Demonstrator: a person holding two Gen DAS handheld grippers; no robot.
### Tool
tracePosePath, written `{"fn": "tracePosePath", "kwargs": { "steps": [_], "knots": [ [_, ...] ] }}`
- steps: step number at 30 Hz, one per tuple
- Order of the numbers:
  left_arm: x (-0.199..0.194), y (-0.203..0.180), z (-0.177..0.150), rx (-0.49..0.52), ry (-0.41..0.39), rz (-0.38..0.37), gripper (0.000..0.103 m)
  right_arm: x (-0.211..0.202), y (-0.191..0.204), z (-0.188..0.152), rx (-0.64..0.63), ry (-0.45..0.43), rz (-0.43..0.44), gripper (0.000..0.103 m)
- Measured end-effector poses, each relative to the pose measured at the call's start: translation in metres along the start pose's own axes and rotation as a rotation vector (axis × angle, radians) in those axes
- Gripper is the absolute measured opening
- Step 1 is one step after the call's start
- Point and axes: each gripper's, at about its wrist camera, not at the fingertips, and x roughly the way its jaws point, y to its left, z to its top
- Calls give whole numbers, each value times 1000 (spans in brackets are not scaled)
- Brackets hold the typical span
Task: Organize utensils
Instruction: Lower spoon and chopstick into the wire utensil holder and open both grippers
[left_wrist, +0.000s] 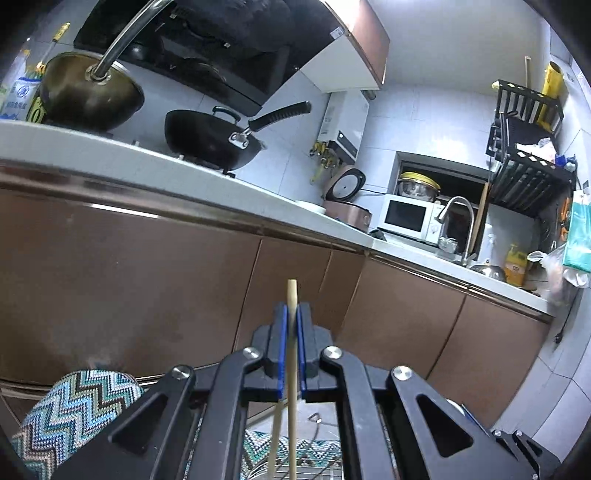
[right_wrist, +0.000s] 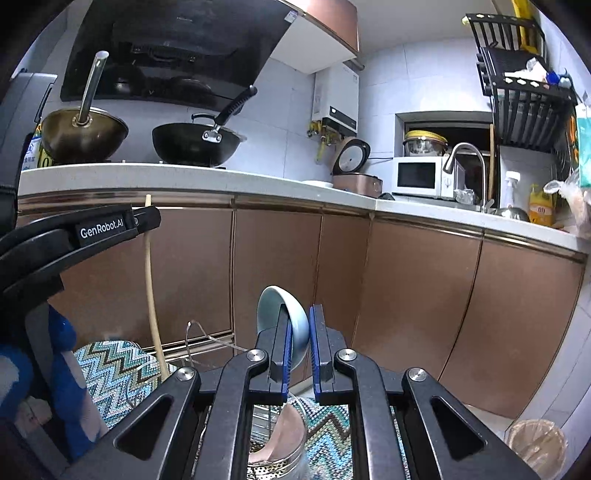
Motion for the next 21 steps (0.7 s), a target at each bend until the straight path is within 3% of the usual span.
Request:
{"fn": "tracePosePath", "kwargs": {
  "steps": [4, 6, 8, 14, 21],
  "knots": [
    [-3, 7, -8, 2, 28, -8, 6, 1, 3, -14, -7, 18, 18, 16],
    [-9, 10, -6, 0, 30, -9, 12, -4, 3, -16, -3, 14, 17, 22],
    [-17, 11, -2, 3, 25, -9, 25, -11, 3, -13, -2, 2, 14, 28],
    [-55, 18, 21, 25, 1, 10, 35, -39, -3, 1, 9, -15, 1, 29],
    [-102, 30, 37, 138, 84, 96, 41, -80, -8, 14, 36, 40, 16, 29]
  ]
}}
